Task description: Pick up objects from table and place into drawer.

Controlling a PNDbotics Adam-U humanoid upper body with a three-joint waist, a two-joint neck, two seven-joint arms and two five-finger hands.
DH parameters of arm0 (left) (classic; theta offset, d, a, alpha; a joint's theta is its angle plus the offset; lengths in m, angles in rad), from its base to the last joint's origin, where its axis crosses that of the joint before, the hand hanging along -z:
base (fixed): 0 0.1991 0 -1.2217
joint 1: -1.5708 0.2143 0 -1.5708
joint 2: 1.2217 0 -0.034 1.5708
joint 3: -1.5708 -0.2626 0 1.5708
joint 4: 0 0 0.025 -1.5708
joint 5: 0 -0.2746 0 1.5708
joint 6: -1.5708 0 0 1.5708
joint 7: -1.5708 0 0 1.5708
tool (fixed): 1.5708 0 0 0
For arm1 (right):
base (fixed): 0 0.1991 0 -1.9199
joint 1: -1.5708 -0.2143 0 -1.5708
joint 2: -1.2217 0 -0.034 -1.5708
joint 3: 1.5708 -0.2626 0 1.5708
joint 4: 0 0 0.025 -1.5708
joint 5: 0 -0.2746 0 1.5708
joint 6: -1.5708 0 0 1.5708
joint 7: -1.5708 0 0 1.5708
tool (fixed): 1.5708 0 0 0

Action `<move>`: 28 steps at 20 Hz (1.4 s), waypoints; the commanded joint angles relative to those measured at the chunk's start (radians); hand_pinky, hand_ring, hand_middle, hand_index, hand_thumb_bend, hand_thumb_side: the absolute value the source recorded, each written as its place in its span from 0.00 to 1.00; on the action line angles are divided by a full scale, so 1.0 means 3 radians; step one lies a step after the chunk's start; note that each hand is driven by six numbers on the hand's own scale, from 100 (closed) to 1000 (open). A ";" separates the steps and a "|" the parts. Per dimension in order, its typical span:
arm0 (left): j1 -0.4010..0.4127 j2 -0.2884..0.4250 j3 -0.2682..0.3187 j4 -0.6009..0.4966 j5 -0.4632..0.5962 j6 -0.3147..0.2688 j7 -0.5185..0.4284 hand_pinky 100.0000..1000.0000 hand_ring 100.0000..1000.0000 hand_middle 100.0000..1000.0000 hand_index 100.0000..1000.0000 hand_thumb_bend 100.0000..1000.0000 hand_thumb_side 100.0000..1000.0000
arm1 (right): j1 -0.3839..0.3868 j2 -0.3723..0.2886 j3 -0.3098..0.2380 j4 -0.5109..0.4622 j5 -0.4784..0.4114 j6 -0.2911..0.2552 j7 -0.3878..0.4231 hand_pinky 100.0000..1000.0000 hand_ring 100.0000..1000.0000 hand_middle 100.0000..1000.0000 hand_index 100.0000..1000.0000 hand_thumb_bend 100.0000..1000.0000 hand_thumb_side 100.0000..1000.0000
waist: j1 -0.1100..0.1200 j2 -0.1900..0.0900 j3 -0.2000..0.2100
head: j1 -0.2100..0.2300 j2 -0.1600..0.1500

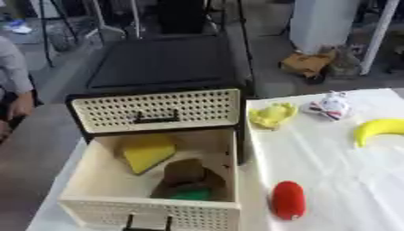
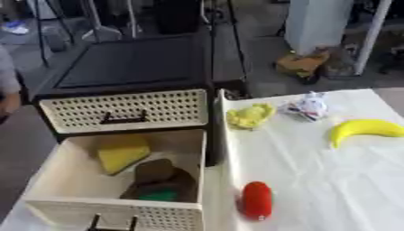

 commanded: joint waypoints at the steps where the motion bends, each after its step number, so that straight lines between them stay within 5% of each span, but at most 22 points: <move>1: 0.0016 0.0001 0.0164 -0.0044 0.0231 -0.0143 -0.0019 0.00 0.00 0.00 1.00 0.00 0.58 | -0.0066 -0.0157 -0.0039 -0.0052 0.0030 -0.0077 -0.0065 0.60 0.76 0.68 0.83 0.00 1.00 | -0.0018 -0.0038 0.0018 | -0.0015 0.0034; 6: 0.0068 -0.0107 0.0243 -0.0044 0.0418 -0.0242 -0.0173 0.00 0.00 0.00 1.00 0.00 0.58 | -0.0106 -0.0219 -0.0029 -0.0052 0.0074 -0.0083 -0.0135 0.61 0.77 0.68 0.83 0.00 1.00 | -0.0041 -0.0019 0.0042 | -0.0023 0.0089; 12: 0.0104 -0.0217 0.0254 -0.0044 0.0486 -0.0197 -0.0346 0.00 0.00 0.00 1.00 0.00 0.58 | -0.0159 -0.0365 0.0000 -0.0052 0.0234 0.0147 -0.0141 0.63 0.79 0.69 0.84 0.00 1.00 | -0.0065 -0.0025 0.0051 | -0.0038 0.0205; 15: 0.0118 -0.0258 0.0259 -0.0044 0.0482 -0.0148 -0.0403 0.00 0.00 0.00 1.00 0.00 0.58 | -0.0201 -0.0519 0.0049 -0.0052 0.0386 0.0342 -0.0059 0.65 0.82 0.71 0.86 0.18 1.00 | -0.0071 -0.0031 0.0046 | -0.0043 0.0211; 20: 0.0127 -0.0297 0.0258 -0.0044 0.0463 -0.0095 -0.0443 0.00 0.00 0.00 1.00 0.00 0.58 | -0.0345 -0.0930 0.0183 -0.0052 0.0788 0.0792 0.0357 0.70 0.87 0.76 0.90 0.49 1.00 | -0.0077 -0.0047 0.0036 | -0.0054 0.0219; 22: 0.0134 -0.0309 0.0250 -0.0044 0.0458 -0.0074 -0.0444 0.00 0.00 0.00 1.00 0.00 0.57 | -0.0401 -0.1086 0.0242 -0.0052 0.0982 0.0933 0.0585 0.71 0.88 0.76 0.91 0.48 1.00 | -0.0075 -0.0055 0.0032 | -0.0067 0.0229; 28: 0.0137 -0.0326 0.0236 -0.0044 0.0438 -0.0039 -0.0448 0.00 0.00 0.00 1.00 0.00 0.58 | -0.0480 -0.1435 0.0462 0.0018 0.1443 0.1132 0.1508 0.73 0.90 0.80 0.94 0.70 1.00 | -0.0078 -0.0075 0.0034 | -0.0095 0.0246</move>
